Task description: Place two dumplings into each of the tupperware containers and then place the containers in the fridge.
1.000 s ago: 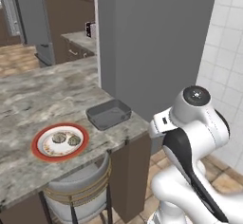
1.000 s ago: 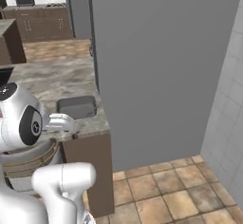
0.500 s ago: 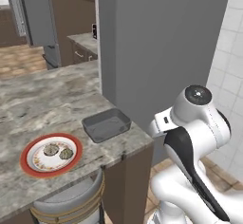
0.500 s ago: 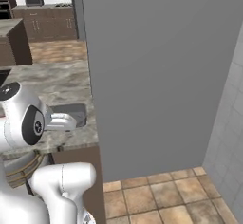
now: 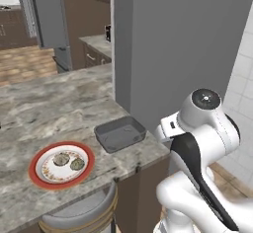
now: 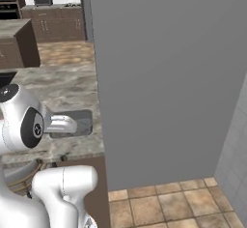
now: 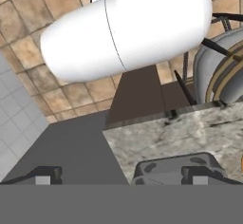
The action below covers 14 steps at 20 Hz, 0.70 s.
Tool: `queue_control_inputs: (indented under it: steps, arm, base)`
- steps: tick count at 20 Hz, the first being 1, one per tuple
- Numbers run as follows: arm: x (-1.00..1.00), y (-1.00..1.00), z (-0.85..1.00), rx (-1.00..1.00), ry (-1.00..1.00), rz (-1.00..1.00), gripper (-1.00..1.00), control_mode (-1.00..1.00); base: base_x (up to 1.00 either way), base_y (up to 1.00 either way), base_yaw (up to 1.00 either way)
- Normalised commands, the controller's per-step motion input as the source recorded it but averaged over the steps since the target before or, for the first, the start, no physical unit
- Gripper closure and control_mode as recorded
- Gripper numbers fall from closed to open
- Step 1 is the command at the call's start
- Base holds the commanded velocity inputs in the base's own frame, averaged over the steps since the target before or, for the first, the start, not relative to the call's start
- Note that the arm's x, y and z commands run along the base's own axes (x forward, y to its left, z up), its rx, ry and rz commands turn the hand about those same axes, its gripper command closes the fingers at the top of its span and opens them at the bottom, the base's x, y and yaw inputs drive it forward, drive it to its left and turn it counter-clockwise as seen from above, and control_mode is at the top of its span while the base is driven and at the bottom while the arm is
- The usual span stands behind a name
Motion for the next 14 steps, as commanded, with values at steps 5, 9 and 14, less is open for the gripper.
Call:
queue_control_inputs:
  steps: [5, 9, 14]
  arm:
    - [0.0, 0.0, 0.0, 0.0, 0.0, 0.0, -1.0, 1.0]
    - [0.0, 0.0, 0.0, 0.0, 0.0, 0.0, -1.0, 1.0]
    - [0.0, 0.0, 0.0, 0.0, 0.0, 0.0, -1.0, 1.0]
  base:
    - [0.22, 0.21, 0.06]
    - [0.01, 0.28, 0.01]
    - [0.09, 0.46, 0.07]
